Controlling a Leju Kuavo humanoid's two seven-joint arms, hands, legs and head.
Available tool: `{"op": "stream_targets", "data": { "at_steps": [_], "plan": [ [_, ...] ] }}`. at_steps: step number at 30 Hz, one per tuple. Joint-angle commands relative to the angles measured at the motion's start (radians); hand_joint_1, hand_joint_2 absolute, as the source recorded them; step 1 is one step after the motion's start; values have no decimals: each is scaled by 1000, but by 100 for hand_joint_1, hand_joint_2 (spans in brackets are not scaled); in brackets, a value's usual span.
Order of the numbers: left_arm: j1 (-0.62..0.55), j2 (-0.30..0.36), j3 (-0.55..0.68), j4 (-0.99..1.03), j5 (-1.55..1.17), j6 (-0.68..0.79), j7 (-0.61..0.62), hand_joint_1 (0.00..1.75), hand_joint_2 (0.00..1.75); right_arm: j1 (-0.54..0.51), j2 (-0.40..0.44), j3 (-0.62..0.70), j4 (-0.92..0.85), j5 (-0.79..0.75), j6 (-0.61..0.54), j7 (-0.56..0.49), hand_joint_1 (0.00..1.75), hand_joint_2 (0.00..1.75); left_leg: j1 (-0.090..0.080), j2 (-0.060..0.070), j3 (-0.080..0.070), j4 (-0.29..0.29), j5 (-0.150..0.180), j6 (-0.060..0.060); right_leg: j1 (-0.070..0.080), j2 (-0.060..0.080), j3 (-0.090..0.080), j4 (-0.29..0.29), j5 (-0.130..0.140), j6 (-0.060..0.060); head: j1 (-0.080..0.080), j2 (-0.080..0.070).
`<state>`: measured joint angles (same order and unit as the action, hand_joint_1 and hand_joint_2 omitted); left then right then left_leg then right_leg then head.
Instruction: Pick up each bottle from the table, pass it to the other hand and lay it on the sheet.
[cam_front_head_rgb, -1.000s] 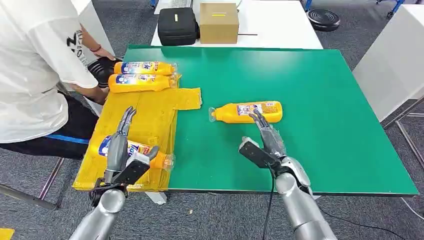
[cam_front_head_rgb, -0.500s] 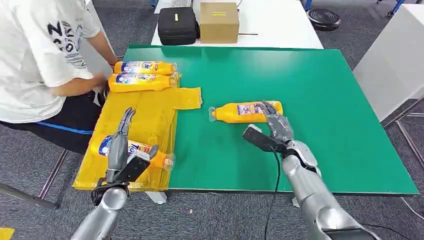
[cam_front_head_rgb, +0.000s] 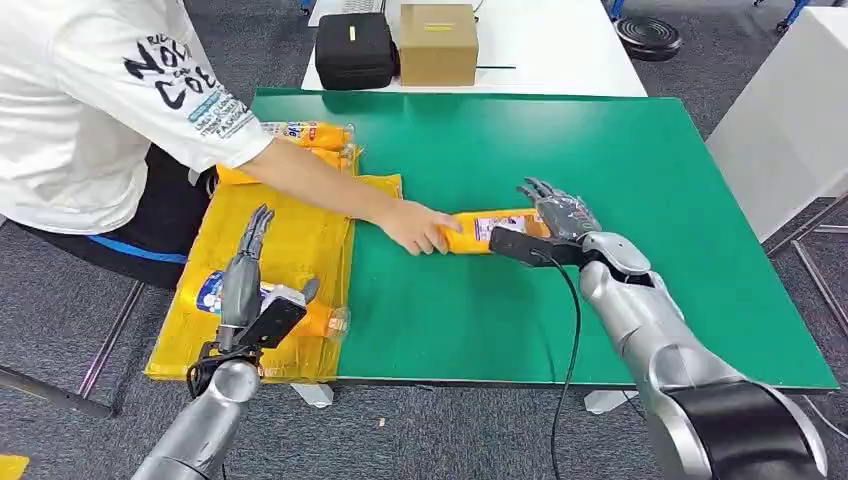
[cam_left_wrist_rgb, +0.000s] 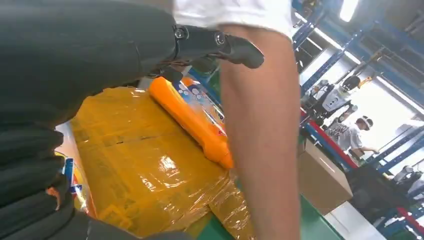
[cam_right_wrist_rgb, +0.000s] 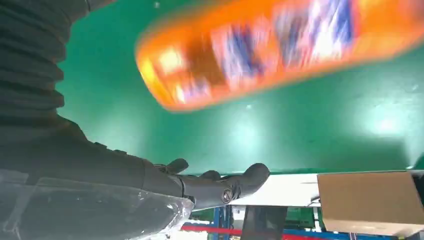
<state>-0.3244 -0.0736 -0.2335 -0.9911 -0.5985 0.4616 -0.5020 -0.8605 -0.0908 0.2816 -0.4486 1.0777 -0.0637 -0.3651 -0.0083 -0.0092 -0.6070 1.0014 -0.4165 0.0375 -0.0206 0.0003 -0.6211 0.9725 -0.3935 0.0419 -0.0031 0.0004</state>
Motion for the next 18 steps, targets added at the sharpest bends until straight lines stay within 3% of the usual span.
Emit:
{"op": "stream_targets", "data": {
  "at_steps": [1, 18],
  "plan": [
    [-76, -19, -38, 124, -17, -7, 13, 0, 175, -114, -9, 50, 162, 8, 61, 40, 0, 175, 1, -1, 1, 0, -1, -1, 1, -1, 2, 0, -1, -1, 0, 0],
    [-82, -18, -43, 154, -23, -21, 7, 0, 175, -101, -5, 49, 176, 25, 78, 65, 0, 175, 1, 0, 3, 0, -1, -2, 1, -1, 3, 0, -1, -2, 0, 0]
  ]
}}
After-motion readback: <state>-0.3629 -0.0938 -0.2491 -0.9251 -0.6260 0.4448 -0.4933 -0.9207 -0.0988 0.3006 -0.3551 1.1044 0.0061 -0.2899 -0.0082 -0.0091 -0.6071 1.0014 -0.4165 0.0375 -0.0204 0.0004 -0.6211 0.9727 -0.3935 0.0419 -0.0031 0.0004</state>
